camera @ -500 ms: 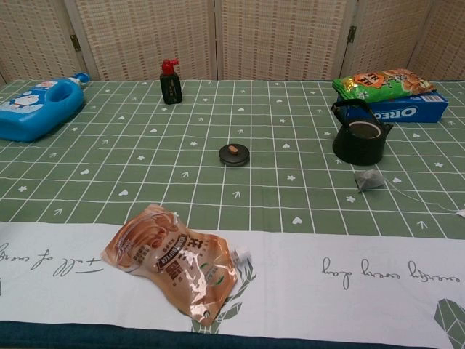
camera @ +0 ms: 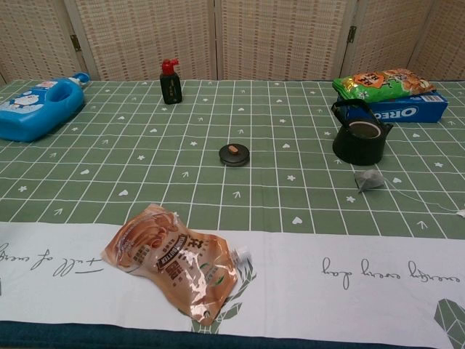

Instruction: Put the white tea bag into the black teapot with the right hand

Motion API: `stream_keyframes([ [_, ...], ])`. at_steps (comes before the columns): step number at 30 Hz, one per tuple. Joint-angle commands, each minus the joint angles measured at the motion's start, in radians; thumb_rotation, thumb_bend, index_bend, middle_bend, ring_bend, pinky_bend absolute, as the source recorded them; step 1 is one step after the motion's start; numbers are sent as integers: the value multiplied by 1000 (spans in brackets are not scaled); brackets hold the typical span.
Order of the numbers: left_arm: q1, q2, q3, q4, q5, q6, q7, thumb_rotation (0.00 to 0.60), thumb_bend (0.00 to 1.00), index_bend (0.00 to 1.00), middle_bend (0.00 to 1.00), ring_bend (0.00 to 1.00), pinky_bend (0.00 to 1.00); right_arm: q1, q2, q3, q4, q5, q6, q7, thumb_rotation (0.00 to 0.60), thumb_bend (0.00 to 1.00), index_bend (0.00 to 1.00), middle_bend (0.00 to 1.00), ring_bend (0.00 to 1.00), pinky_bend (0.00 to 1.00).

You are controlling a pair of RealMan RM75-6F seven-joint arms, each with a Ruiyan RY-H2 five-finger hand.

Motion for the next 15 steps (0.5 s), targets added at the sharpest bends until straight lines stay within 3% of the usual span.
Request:
stream_keyframes([
  [1,-4,7,-7,6,-12,-3,-18,600,272,0,102,99,37,54,-15,17,20,9,-80,6,600,369,93,0,0,0],
  [9,1,11,2,6,6,7,-32,600,272,0,102,101,38,210,-117,71,173,96,-327,18,600,370,336,0,0,0],
  [15,0,10,-2,5,-12,-1,-28,600,273,0,102,101,38,260,-164,88,260,159,-411,27,600,370,375,0,0,0],
])
